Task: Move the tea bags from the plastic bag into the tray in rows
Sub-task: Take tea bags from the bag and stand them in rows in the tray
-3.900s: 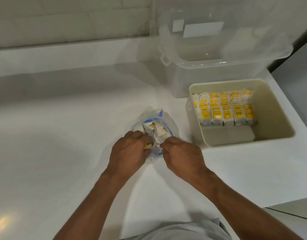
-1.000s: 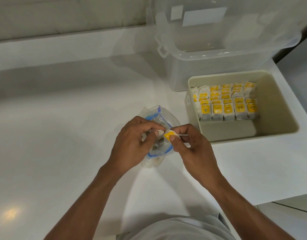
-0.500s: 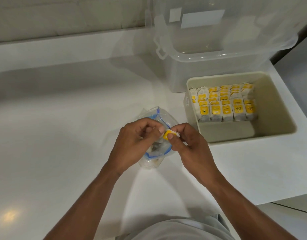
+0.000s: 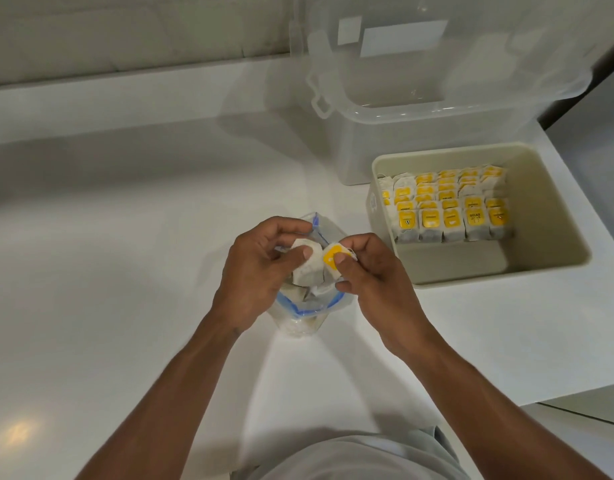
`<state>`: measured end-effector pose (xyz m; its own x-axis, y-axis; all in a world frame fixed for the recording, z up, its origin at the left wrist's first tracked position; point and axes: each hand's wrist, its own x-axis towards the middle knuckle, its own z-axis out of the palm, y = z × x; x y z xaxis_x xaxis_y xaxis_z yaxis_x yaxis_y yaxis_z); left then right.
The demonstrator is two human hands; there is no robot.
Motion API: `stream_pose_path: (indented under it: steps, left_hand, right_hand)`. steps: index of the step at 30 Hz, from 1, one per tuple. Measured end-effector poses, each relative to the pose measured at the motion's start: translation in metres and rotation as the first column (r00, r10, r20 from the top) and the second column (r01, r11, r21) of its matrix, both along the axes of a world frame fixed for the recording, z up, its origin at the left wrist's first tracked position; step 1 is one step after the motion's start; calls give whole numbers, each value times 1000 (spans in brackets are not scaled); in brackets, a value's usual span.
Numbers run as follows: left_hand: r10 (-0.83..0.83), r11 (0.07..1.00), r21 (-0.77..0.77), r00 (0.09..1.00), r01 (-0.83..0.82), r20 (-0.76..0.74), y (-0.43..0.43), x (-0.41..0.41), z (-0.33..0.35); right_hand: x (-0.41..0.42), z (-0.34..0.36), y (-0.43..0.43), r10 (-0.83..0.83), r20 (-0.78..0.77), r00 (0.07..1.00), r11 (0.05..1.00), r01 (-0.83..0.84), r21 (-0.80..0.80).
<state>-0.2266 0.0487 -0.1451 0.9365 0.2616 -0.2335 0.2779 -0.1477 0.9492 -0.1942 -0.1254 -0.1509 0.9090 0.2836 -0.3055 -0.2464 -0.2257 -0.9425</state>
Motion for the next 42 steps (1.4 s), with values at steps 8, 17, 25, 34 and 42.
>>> stream_pose_path:
  steps: [8, 17, 25, 34, 42]
  left_hand:
    - [70, 978, 195, 998, -69, 0, 7, 4, 8]
    - [39, 886, 461, 999, -46, 25, 9, 0, 15]
    - [-7, 1000, 9, 1000, 7, -4, 6, 3, 19]
    - [-58, 973, 224, 998, 51, 23, 7, 3, 27]
    - [-244, 764, 617, 970, 186, 9, 2, 10, 53]
  right_hand:
    - [17, 11, 12, 34, -120, 992, 994, -21, 110]
    - [22, 45, 1, 415, -101, 904, 888, -379, 263]
    - [37, 33, 2, 324, 57, 944, 946, -322, -44]
    - [41, 34, -6, 333, 172, 927, 930, -293, -221]
    - [48, 48, -23, 316, 344, 884, 919, -196, -341]
